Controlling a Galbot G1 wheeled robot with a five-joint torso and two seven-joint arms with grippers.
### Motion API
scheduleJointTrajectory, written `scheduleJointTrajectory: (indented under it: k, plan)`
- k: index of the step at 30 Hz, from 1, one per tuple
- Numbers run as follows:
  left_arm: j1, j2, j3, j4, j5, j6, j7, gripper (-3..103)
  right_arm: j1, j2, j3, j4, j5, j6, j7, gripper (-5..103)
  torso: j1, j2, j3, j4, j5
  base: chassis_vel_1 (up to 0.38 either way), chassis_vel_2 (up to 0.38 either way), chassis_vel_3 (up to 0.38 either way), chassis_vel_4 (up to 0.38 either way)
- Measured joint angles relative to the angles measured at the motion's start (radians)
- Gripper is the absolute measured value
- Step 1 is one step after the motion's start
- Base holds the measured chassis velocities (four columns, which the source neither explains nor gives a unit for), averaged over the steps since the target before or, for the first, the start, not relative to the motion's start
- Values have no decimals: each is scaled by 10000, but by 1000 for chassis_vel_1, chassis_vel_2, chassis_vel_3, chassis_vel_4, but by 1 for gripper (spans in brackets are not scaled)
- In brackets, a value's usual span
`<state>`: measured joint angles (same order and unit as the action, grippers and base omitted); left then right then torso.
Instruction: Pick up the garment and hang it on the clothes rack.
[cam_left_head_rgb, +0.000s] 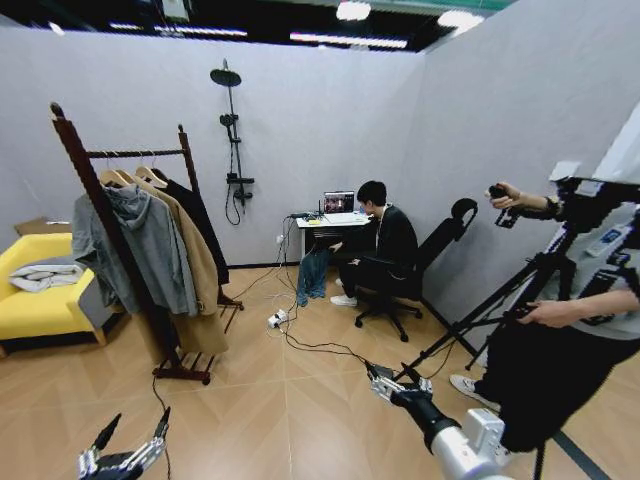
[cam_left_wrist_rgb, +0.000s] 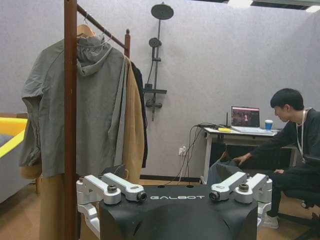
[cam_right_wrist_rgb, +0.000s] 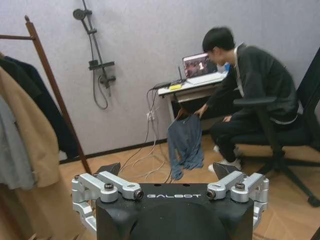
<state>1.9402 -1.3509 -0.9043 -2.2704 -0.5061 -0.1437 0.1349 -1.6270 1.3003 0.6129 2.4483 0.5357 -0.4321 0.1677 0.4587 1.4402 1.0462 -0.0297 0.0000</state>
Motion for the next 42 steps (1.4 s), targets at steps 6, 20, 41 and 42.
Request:
scheduleJointTrajectory:
  k: [6,20,41,42]
  plan:
    - [0,0,0,0,0,0,0,100,-116,35,182,-1004,-881,1716,-411,100,0,0,0,0,1,0,0,0,0]
    - [0,0,0,0,0,0,0,100,-321,100,521,-2910,-2535,4949,-1188,100,0,0,0,1,1,0,0,0,0]
    - [0,0,-2,0,0,0,0,100,391,-775,1607,-1643,-294,4836,-1351,100,0,0,0,0,4,0,0,0,0]
    - [0,1,-4,0,0,0,-1,100,565,-966,1920,-1503,57,4523,-1087,100,0,0,-1,-6,10,0,0,0,0]
